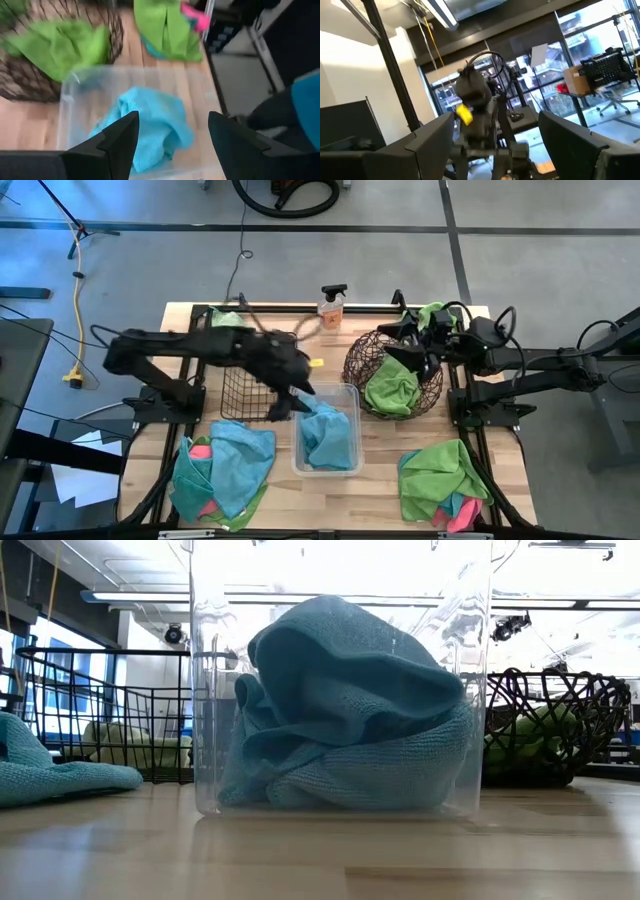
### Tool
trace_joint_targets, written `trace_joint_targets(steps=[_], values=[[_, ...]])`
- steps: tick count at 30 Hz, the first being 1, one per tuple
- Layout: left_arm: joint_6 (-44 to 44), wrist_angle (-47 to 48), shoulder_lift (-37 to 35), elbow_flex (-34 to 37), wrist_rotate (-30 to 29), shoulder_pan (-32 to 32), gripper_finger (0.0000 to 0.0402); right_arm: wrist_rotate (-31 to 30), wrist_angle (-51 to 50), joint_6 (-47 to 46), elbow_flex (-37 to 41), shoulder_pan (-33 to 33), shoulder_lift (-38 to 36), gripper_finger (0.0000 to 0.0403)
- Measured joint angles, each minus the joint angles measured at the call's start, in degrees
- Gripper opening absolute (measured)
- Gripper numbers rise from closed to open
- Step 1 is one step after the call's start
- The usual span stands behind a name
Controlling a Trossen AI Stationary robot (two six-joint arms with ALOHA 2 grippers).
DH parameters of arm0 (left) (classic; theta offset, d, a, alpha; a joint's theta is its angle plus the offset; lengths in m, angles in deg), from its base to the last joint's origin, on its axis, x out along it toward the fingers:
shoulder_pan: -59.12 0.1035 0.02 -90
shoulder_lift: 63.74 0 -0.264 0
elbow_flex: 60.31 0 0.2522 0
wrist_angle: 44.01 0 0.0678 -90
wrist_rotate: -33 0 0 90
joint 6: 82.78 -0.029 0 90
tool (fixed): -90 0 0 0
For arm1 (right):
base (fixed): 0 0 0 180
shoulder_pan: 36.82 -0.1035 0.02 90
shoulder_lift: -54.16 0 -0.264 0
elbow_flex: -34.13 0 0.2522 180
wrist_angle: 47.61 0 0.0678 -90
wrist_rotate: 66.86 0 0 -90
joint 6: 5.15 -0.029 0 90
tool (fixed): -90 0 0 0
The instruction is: Sort microfiber towel by color & place in baskets
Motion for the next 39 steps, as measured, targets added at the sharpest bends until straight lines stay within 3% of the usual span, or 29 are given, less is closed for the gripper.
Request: trace_joint_targets(steps=[4, 9, 11, 14, 19, 23, 29, 39], values=[[0.3, -6.8, -6.7, 2.9, -6.3, -0.4, 0.0227, 0.2, -0.4, 1.3, -1.2, 0.0, 0.1, 0.0287], [7.6, -16.9, -16.6, 14.3, -11.1, -2.9, 0.0227, 0.1, -1.9, 3.1, -2.6, 0.0, 0.1, 0.0287], [11.7, -14.9, -19.6, 16.9, -13.9, -5.5, 0.0227, 0.1, -3.5, 3.7, -3.2, 0.0, 0.1, 0.0287], [15.4, -3.5, -20.7, 16.6, -15.6, -11.6, 0.0227, 0.0, -5.7, 4.6, -3.5, 0.0, 0.1, 0.0287], [26.6, 12.1, -17.0, 13.4, -15.6, -23.9, 0.0227, -0.8, -8.1, 4.6, -3.5, 0.0, 0.1, 0.0287], [42.7, 19.5, -11.8, 13.4, -15.0, -32.2, 0.0227, -0.8, -9.5, 4.5, -3.5, 0.0, 0.1, 0.0287], [67.5, 27.9, -1.4, 13.4, -10.5, -38.3, 0.0227, -0.8, -10.3, 4.5, -3.5, 0.0, 0.1, 0.0287], [70.4, 30.7, 10.1, 13.5, -6.0, -38.6, 0.0227, -0.8, -10.4, 5.8, -3.5, 0.0, 0.1, 0.0287]])
